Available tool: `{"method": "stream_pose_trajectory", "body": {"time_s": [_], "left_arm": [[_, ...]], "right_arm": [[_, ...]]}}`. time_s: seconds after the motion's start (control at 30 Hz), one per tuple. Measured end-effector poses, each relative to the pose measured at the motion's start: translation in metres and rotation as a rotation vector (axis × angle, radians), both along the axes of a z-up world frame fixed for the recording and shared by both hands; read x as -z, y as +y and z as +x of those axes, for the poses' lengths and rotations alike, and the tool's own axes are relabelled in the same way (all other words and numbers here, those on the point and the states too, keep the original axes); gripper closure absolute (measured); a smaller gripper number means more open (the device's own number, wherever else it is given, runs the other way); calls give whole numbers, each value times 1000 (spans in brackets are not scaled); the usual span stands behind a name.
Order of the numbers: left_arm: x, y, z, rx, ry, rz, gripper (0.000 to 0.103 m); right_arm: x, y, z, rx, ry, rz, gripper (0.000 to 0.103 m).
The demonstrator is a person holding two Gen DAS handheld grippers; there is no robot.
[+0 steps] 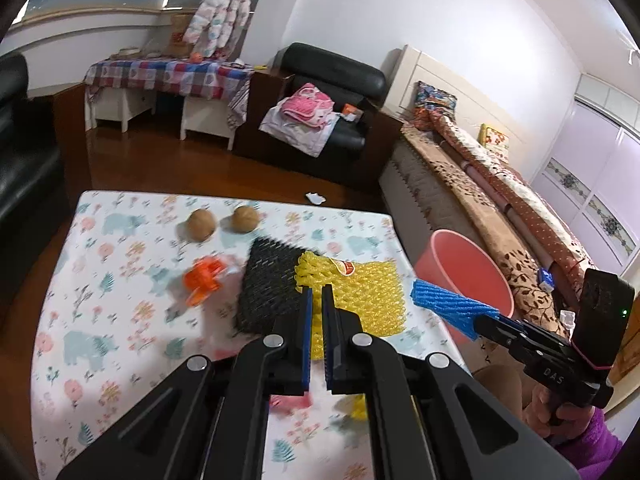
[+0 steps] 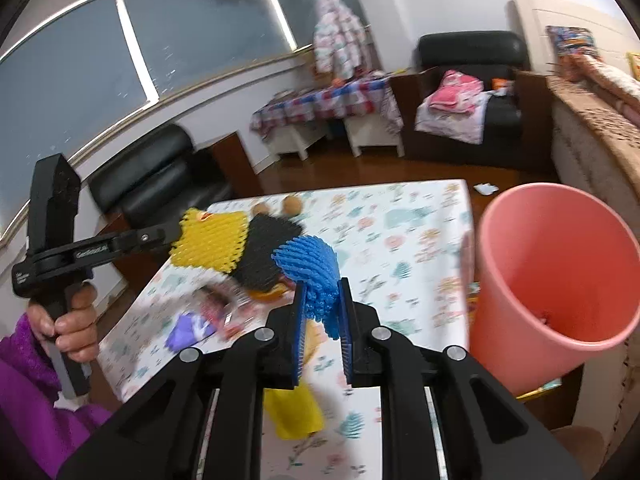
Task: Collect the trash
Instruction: 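Grasp the yellow foam net with the left tool while the right tool grasps the blue foam net, then carry both foam nets over the pink bucket and open both tools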
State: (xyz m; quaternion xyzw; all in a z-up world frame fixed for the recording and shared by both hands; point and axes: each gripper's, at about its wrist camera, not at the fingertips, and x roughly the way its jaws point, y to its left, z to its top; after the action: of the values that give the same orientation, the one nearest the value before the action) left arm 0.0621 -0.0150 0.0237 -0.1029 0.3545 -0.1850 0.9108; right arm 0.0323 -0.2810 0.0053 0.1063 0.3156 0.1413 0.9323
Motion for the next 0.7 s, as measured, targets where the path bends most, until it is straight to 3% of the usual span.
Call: {"method": "stream_pose_trajectory", "body": {"time_s": [0.4,0.7], "left_arm": [[-18,-86,33,121,-48,10,99],[-17,-176,51,238,-65,44,99]], "right_arm": [[1,-79,-12,294,-27,36,88],[11,-118,-17,421,-26,1,88]]}}
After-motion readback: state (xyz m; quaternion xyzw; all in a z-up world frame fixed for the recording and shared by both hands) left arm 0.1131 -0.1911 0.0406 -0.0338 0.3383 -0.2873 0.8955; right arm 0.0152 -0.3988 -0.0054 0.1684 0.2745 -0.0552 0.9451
